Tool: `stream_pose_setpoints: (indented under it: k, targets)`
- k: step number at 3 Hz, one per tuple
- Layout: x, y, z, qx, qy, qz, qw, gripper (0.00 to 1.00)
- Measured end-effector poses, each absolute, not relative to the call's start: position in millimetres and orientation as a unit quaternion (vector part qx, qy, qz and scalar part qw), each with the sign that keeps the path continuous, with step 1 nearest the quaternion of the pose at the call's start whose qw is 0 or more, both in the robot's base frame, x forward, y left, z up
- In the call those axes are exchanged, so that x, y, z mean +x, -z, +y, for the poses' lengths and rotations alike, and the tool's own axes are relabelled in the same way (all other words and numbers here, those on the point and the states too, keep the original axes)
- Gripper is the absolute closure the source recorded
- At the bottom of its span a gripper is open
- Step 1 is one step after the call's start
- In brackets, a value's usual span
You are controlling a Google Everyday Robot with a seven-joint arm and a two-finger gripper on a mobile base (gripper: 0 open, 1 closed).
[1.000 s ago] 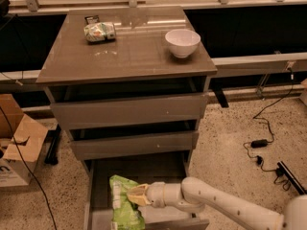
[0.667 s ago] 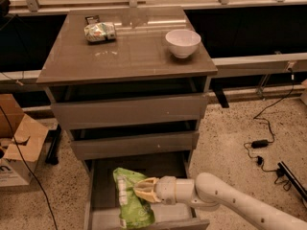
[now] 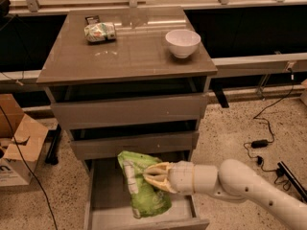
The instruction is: Pick green rice chip bag from bottom drawer and place on counter
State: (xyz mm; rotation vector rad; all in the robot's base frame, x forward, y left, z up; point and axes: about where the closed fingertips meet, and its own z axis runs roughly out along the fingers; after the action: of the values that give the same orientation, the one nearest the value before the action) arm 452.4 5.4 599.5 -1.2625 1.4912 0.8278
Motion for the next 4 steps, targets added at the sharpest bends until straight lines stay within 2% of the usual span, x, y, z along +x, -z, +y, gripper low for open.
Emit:
stream_pose_setpoints:
  k: [2, 4]
  targets:
    - [461.8, -782.0, -21.1, -0.577, -0.229, 0.575, 0.534, 1.0]
    - [485.7, -955.9, -25.9, -0.609, -0.173, 0.535, 0.56, 1.0]
